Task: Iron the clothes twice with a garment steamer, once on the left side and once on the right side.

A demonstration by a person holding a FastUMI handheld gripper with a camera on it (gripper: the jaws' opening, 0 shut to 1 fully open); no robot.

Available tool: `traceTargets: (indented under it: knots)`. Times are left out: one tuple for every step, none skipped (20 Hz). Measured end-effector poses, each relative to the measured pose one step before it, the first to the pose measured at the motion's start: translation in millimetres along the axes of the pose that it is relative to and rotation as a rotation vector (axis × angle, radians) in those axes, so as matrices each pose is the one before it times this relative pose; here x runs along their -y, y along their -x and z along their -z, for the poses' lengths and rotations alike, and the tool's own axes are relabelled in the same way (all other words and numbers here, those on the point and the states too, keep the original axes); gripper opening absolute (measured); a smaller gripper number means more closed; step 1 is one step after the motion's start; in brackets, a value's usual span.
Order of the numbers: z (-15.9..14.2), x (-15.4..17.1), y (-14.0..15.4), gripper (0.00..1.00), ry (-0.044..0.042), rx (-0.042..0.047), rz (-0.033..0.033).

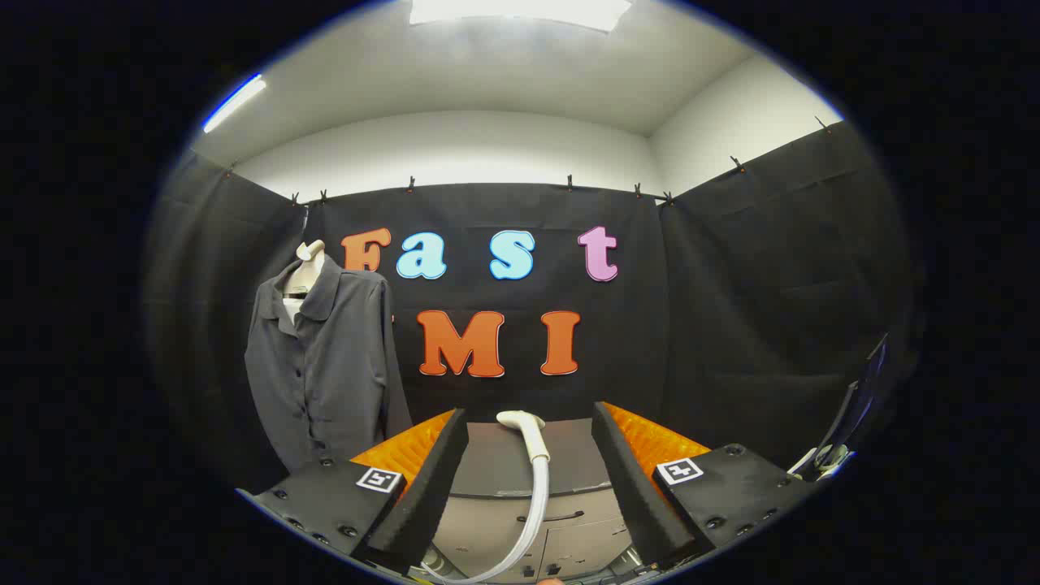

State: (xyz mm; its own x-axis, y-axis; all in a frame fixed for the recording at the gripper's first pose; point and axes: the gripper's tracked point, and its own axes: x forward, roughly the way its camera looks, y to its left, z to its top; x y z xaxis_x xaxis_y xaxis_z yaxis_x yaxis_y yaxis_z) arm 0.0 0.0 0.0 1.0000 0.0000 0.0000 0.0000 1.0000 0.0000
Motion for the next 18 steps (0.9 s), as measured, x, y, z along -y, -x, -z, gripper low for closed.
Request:
traceTargets:
  knots:
    - [3.60,-4.70,0.27,0.98,-0.00012,-0.00753,-0.00961]
    - [3.44,-6.24,1.80,0.98,0.00131,-0.00784,-0.01169]
    - [3.21,-3.18,1.64,0.98,0.01267,-0.00497,-0.00274]
    - [0.60,0.72,1.63,0.98,-0.00076,-0.00166,-0.00279]
    - [-1.57,-1.14,2.47,0.98,-0.01482,0.00052,-0.00590]
    - [-0.85,1.62,0.34,0.98,-0.01768,-0.00142,0.00056]
    - [-1.67,4.31,3.14,0.98,-0.01769,0.00641,0.00285]
    - [-2.10,5.02,-0.36,0.98,-0.02045,0.00219,0.00260]
    - [0.59,3.78,1.06,0.98,-0.01959,-0.00292,0.00186]
    - [-0.03,4.62,-0.42,0.98,-0.01412,-0.00092,0.00566]
    - [-1.76,5.55,-0.06,0.98,-0.00947,-0.00042,0.00817]
    - [-3.46,8.38,-0.36,0.98,0.01695,0.00903,0.02447]
    - [-1.41,7.12,0.80,0.98,0.01638,0.00319,0.01629]
    - [-0.86,-0.61,1.16,0.98,0.00762,0.00192,0.00421]
    - [-0.54,-3.94,3.29,0.98,-0.00047,0.00291,-0.00772]
    - [-3.67,-5.29,3.32,0.98,-0.00498,0.00407,-0.01293]
    - [-4.48,-2.91,1.25,0.98,-0.00338,0.00847,-0.00667]
    - [-3.80,6.84,-0.48,0.98,0.01268,0.01061,0.01177]
